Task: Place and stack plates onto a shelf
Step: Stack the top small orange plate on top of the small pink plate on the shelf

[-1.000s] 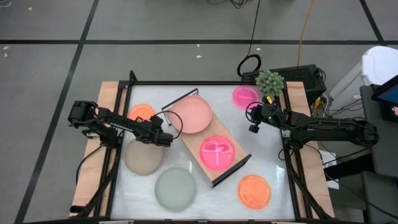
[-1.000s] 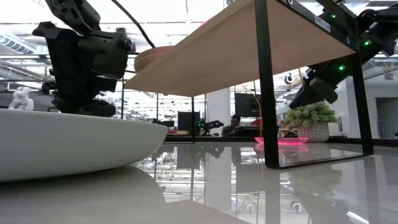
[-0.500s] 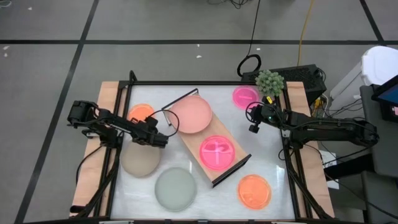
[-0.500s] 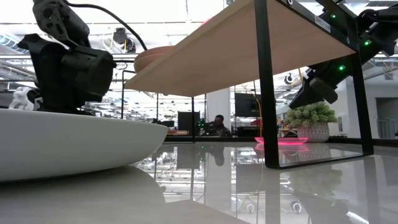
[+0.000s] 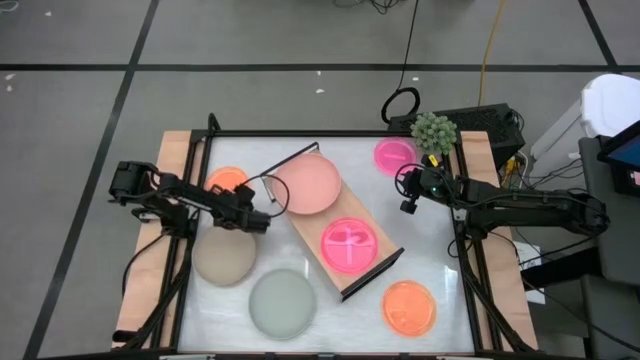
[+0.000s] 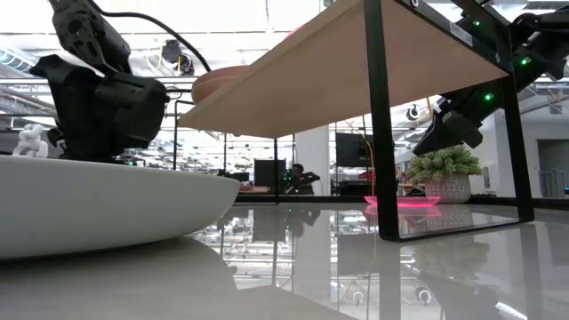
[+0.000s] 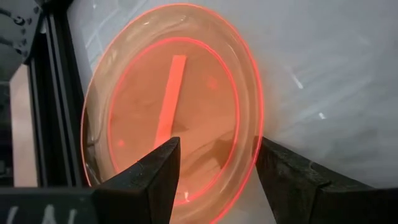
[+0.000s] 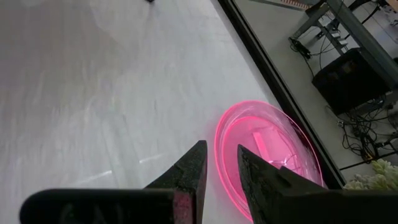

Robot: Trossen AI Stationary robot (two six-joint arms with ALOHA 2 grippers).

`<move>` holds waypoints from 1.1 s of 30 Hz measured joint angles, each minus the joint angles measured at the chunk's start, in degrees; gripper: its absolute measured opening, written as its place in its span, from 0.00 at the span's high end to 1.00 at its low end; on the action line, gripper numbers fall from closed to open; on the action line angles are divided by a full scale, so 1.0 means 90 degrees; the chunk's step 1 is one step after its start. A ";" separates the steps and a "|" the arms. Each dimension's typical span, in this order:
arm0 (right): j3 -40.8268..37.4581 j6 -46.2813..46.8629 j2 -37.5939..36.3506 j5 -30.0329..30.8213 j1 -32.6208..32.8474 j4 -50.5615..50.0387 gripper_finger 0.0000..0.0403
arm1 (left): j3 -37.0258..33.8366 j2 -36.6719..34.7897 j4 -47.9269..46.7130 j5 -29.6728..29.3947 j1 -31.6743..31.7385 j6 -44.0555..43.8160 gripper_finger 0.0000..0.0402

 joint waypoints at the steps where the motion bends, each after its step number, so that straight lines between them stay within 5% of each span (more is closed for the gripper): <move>1: 0.0000 0.0000 0.0000 -0.0001 -0.0002 0.0000 0.81 | -0.0012 0.0000 0.0002 -0.0006 0.0031 0.0047 0.47; 6: 0.0000 0.0000 0.0000 -0.0002 -0.0001 0.0000 0.81 | -0.0029 0.0000 0.0008 0.0002 0.0084 0.0212 0.51; 26: 0.0000 -0.0002 0.0000 0.0000 0.0000 0.0002 0.81 | -0.0111 0.0015 0.0579 0.0108 0.0070 0.0752 0.97; 33: 0.0000 -0.0070 0.0000 0.0002 0.0000 0.0005 0.81 | -0.0087 0.0015 0.0570 0.0113 0.0070 0.0797 0.99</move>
